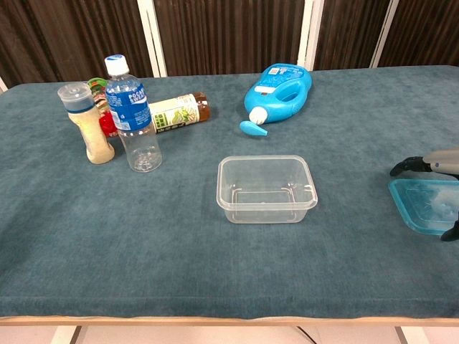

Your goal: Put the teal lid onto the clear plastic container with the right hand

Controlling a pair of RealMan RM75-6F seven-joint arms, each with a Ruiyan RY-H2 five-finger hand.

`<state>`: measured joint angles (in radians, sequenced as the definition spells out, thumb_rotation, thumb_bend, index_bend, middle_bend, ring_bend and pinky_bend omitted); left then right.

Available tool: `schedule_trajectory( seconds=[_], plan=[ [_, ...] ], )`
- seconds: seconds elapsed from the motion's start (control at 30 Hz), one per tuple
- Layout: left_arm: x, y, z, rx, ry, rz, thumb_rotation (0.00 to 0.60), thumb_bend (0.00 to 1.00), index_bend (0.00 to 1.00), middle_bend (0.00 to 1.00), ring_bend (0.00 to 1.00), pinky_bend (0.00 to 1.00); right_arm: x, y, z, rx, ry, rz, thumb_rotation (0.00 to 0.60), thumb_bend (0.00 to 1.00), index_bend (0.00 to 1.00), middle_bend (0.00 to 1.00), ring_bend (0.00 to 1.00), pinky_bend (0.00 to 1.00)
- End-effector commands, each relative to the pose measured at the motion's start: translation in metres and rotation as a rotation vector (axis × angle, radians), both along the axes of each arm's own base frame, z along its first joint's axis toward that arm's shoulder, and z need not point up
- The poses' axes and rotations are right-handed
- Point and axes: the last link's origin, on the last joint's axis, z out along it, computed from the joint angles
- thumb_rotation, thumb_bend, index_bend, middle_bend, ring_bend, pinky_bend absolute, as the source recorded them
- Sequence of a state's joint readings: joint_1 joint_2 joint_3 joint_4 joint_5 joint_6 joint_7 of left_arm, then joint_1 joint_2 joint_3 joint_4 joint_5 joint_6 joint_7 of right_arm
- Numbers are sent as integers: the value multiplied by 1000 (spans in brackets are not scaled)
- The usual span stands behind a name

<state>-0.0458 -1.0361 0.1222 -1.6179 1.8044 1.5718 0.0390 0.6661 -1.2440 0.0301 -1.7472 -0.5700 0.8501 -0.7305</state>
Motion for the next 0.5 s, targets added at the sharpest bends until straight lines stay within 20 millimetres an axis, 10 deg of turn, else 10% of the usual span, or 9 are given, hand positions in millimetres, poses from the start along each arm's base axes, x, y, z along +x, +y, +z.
schedule_trajectory(
  seconds=[0.03, 0.5],
  plan=[
    [0, 1, 0, 1, 1, 1, 600, 432, 0, 0, 0, 161, 0, -1, 1, 4, 1, -1, 600, 272, 76, 0, 0, 92],
    [0, 1, -2, -2, 7, 1, 600, 431, 0, 0, 0, 161, -11, -1, 9, -11, 31, -19, 600, 273, 87, 0, 0, 92]
  ],
)
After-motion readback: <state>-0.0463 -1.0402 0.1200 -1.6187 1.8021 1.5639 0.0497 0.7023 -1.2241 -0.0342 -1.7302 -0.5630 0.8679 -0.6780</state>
